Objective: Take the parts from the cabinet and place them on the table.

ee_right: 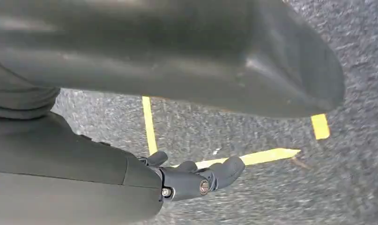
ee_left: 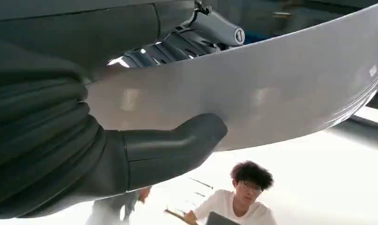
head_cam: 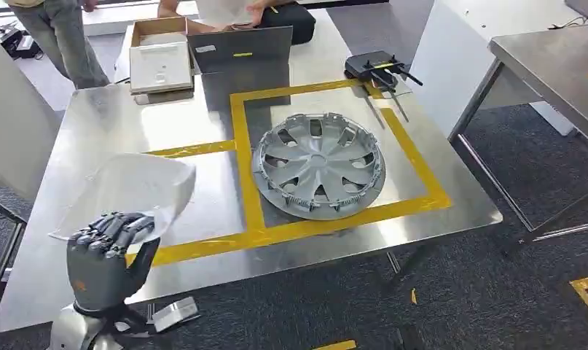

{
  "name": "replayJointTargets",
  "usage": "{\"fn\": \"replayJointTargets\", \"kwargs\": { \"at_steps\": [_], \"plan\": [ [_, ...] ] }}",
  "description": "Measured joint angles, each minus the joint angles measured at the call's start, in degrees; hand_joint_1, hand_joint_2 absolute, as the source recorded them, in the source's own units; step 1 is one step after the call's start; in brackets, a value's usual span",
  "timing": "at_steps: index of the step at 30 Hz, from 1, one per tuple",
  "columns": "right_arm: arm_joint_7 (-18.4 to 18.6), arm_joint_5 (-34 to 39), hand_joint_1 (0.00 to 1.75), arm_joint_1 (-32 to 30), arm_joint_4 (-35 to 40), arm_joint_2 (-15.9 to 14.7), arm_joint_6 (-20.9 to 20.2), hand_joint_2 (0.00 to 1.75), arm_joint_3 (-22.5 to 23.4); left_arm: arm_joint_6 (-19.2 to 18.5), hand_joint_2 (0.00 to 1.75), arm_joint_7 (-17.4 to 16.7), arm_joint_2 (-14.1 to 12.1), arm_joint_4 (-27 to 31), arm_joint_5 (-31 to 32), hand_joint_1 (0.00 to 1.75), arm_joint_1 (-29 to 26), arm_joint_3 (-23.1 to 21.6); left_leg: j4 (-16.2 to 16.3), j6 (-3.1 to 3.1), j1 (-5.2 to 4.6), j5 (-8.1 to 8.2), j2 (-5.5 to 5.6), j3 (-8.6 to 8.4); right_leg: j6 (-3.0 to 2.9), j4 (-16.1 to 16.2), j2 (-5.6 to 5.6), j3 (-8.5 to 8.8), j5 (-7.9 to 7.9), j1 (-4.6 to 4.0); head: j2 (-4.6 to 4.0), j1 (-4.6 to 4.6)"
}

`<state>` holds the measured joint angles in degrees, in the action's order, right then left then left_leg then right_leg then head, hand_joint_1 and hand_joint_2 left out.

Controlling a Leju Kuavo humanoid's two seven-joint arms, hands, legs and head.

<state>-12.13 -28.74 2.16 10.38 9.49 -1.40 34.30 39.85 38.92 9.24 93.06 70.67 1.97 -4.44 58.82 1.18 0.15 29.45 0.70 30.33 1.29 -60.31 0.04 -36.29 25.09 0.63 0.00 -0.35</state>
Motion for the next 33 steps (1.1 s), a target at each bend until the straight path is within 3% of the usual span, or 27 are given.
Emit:
{"fn": "replayJointTargets", "kwargs": {
  "at_steps": [1, 2, 3, 4, 5, 6, 8, 10, 12, 14, 16, 20, 21, 26, 27, 33],
  "plan": [
    [0.2, -0.6, 0.00, 0.1, 0.0, 0.0, -0.4, 0.00, 0.0, 0.0, 1.75, 0.4, 0.2, -2.5, 4.8, 1.75, 1.9, 1.2, 0.3, -0.46, -0.31, 0.34, 0.21, -0.22, -0.52, 0.5, -0.06, -0.41, 1.87, -0.31, 0.00, 0.02],
    [0.2, -1.0, 0.00, 0.5, 0.0, 0.0, -0.6, 0.00, 0.0, 0.0, 1.75, 0.1, 0.4, -4.5, 7.2, 1.75, 3.6, 2.4, 0.2, -0.82, -0.36, 0.44, 0.22, 0.09, -0.87, 0.4, -0.06, -0.32, 1.85, -0.40, -0.02, 0.03],
    [0.3, -1.4, 0.00, 0.5, 0.0, 0.0, -0.7, 0.00, 0.0, 0.0, 1.75, -0.5, 0.4, -6.2, 9.7, 1.75, 5.4, 3.5, 0.1, -1.21, -0.38, 0.49, 0.16, 0.18, -1.33, 0.7, 0.01, -0.20, 0.38, -0.24, -0.02, 0.02],
    [0.3, -1.9, 0.00, 0.4, 0.0, 0.0, -0.8, 0.00, 0.0, 0.0, 1.75, -1.6, 0.2, -7.9, 11.7, 1.75, 6.9, 4.1, 0.3, -1.42, -0.46, 0.21, 0.19, 0.17, -1.39, 1.0, 0.06, 0.21, -0.02, -0.16, -0.02, 0.00],
    [0.4, -2.4, 0.00, 0.4, 0.0, 0.0, -1.0, 0.00, 0.0, 0.0, 1.75, -3.3, -0.1, -9.9, 13.1, 1.75, 8.6, 4.1, -0.1, -0.22, -0.56, 0.42, 0.04, -0.37, -1.01, 1.2, 0.15, 0.24, -0.08, -0.15, -0.02, -0.13],
    [0.5, -2.8, 0.00, 0.5, 0.0, 0.0, -1.2, 0.00, 0.0, 0.0, 1.75, -5.9, -0.7, -12.1, 13.5, 1.75, 10.4, 4.0, -0.4, 0.42, -0.55, 0.63, -0.03, -0.63, -1.22, 1.1, 0.23, 0.18, -0.02, -0.25, 0.00, -0.17],
    [0.4, -3.6, 0.00, 0.7, 0.0, -0.1, -1.6, 0.00, 0.0, 0.0, 1.75, -11.9, -2.0, -15.9, 13.8, 1.75, 13.5, 3.0, -0.9, 0.35, -0.55, 0.51, -0.19, -0.99, -1.52, 1.1, 0.41, 0.22, 0.13, -0.33, -0.02, -0.15],
    [0.3, -4.1, 0.00, 0.8, 0.0, -0.2, -1.7, 0.00, -0.1, 0.0, 1.75, -15.5, -4.3, -20.8, 13.9, 1.75, 18.0, 0.7, -1.2, 0.29, -0.55, 0.53, -0.30, -1.13, -1.77, 1.1, 0.32, 0.28, 0.26, -0.38, 0.00, -0.17],
    [0.3, -4.2, 0.00, 1.0, 0.0, -0.2, -1.7, 0.00, -0.2, 0.0, 1.75, -17.0, -5.9, -26.7, 13.9, 1.75, 22.5, -1.9, -1.5, 0.05, -0.55, 0.42, -0.26, -1.15, -1.97, 1.1, 0.24, 0.30, 0.30, -0.38, 0.00, -0.17],
    [0.0, -4.0, 0.00, 1.0, 0.0, -0.2, -1.8, 0.00, -0.2, 0.1, 1.75, -20.4, -7.3, -31.0, 13.9, 1.75, 25.6, -3.9, -1.7, -0.75, -0.52, 0.39, -0.35, -1.31, -2.10, 1.1, 0.41, 0.30, 0.28, -0.40, -0.02, -0.17],
    [0.0, -3.8, 0.00, 0.9, 0.0, -0.2, -1.8, 0.00, -0.1, 0.1, 1.75, -21.7, -8.1, -34.5, 13.9, 1.75, 27.9, -5.1, -1.9, -1.57, -0.48, 0.30, -0.38, -1.35, -2.17, 1.1, 0.45, 0.29, 0.24, -0.38, 0.00, -0.15],
    [0.7, -3.7, 0.00, 0.8, 0.0, -0.2, -1.8, 0.00, -0.1, 0.1, 1.75, -22.0, -9.4, -37.5, 13.8, 1.75, 28.8, -5.1, -1.9, -1.80, -0.49, 0.42, -0.54, -1.24, -2.19, 1.1, 0.67, 0.40, 0.26, -0.34, -0.02, -0.15],
    [1.0, -3.7, 0.00, 0.8, 0.0, -0.2, -1.7, 0.00, -0.1, 0.1, 1.75, -21.9, -9.7, -38.2, 13.8, 0.00, 28.9, -4.9, -1.9, -1.83, -0.49, 0.40, -0.54, -1.24, -2.19, 1.1, 0.65, 0.41, 0.26, -0.34, -0.02, -0.15],
    [1.5, -4.0, 0.00, 0.7, 0.0, -0.2, -1.6, 0.00, 0.0, 0.1, 1.75, -21.3, -11.0, -40.1, 13.8, 0.00, 28.5, -4.1, -1.9, -1.85, -0.50, 0.39, -0.53, -1.28, -2.18, 1.2, 0.62, 0.55, 0.25, -0.31, 0.00, -0.13],
    [1.5, -4.1, 0.00, 0.7, 0.0, -0.2, -1.6, 0.00, 0.0, 0.1, 0.00, -21.4, -11.1, -40.3, 13.9, 0.00, 28.4, -4.1, -1.9, -1.85, -0.51, 0.39, -0.53, -1.31, -2.17, 1.3, 0.62, 0.56, 0.25, -0.30, -0.02, -0.15],
    [0.8, -4.2, 0.00, 0.7, 0.0, -0.2, -1.6, 0.00, 0.0, 0.1, 0.00, -21.3, -11.0, -40.3, 13.9, 0.00, 28.3, -3.9, -1.8, -1.76, -0.54, 0.45, -0.52, -1.34, -2.14, 1.4, 0.60, 0.70, 0.23, -0.24, -0.02, -0.15]
  ]
}}
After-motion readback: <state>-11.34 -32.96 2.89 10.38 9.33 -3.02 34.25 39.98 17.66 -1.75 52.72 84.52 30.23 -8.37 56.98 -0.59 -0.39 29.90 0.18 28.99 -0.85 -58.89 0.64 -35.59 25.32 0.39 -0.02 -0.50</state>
